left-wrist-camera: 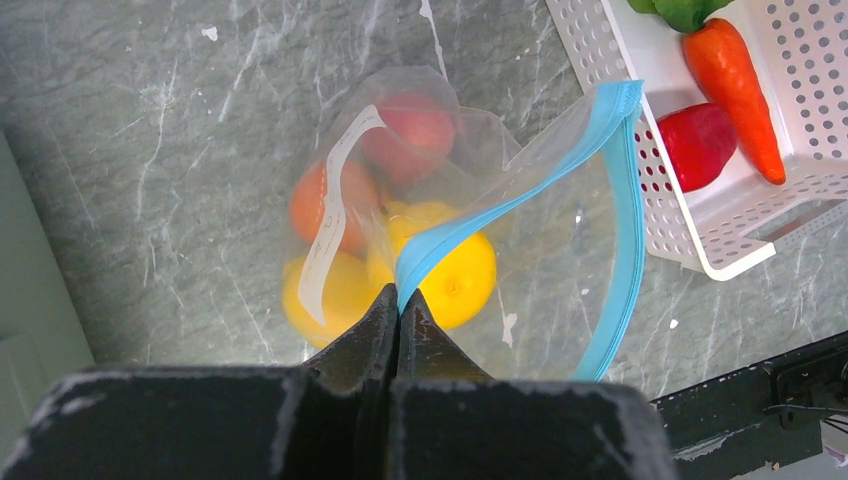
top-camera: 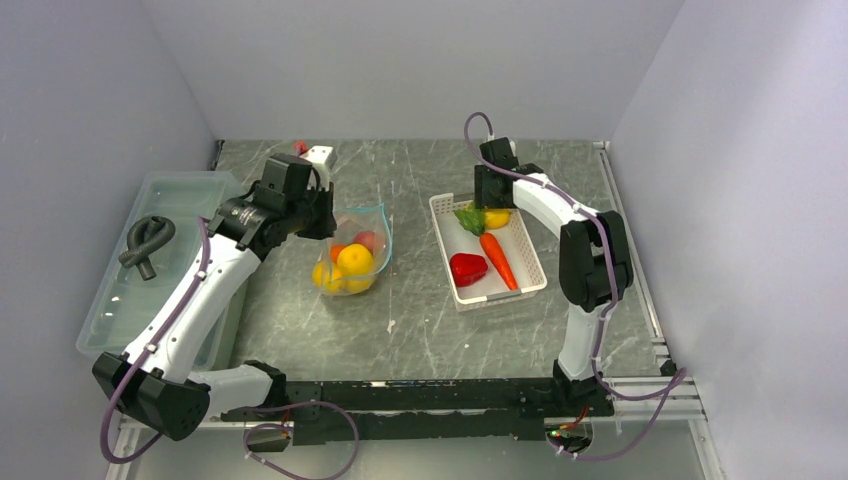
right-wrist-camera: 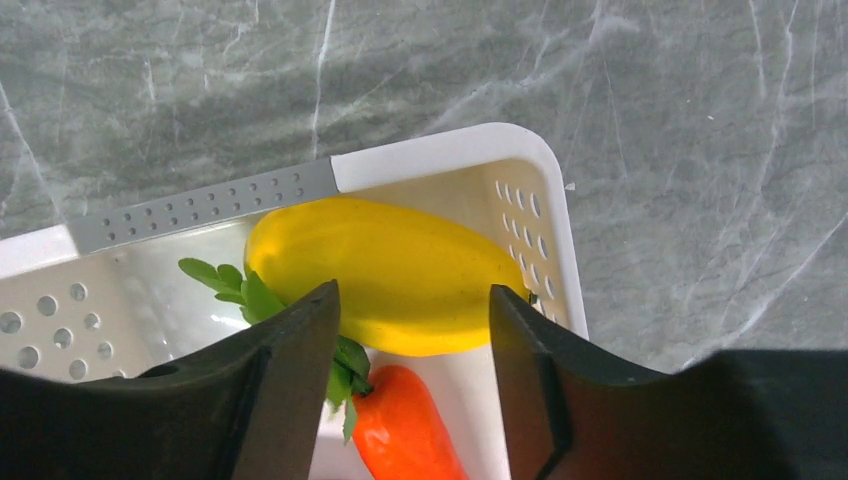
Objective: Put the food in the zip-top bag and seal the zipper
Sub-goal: Pick up the fake fruit from the bin.
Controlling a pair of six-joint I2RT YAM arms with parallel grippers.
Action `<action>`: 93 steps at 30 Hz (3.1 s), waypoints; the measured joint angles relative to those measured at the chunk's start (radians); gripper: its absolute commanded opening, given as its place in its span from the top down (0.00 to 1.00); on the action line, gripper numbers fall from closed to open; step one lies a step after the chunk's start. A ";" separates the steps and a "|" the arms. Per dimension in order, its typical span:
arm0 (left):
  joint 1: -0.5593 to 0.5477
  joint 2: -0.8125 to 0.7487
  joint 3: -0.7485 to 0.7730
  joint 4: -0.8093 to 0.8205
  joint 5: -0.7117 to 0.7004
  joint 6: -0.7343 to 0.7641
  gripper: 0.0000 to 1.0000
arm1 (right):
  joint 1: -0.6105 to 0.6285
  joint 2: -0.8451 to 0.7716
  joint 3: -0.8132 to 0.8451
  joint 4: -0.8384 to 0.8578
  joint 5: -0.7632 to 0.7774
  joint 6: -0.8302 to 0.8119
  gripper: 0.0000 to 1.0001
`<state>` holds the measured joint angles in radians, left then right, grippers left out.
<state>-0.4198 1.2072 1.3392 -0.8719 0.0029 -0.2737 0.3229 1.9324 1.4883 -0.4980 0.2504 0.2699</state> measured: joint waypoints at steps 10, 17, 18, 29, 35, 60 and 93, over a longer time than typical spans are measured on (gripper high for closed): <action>0.008 0.001 0.000 0.000 0.001 0.000 1.00 | 0.000 0.027 0.019 -0.018 -0.012 -0.028 0.21; 0.011 0.001 -0.011 0.006 0.001 0.000 1.00 | 0.000 0.037 0.019 -0.017 -0.041 -0.036 0.14; 0.011 0.001 -0.011 0.006 0.001 0.000 1.00 | 0.000 0.037 0.019 -0.017 -0.043 -0.037 0.12; 0.011 0.000 -0.011 0.014 0.004 0.001 1.00 | 0.001 0.037 -0.015 -0.003 -0.082 -0.035 0.09; 0.011 0.000 -0.011 0.014 0.010 0.000 1.00 | 0.011 0.018 -0.056 0.011 -0.101 -0.031 0.08; 0.011 -0.014 -0.023 0.016 0.021 0.000 1.00 | 0.052 0.016 -0.133 -0.016 -0.099 -0.010 0.41; 0.017 -0.014 -0.023 0.017 0.027 0.000 1.00 | 0.219 -0.429 -0.187 -0.083 -0.066 -0.036 0.78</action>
<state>-0.4030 1.1931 1.3163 -0.8551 0.0296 -0.2733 0.5415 1.5036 1.3010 -0.5808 0.1844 0.2337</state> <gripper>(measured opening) 0.014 0.633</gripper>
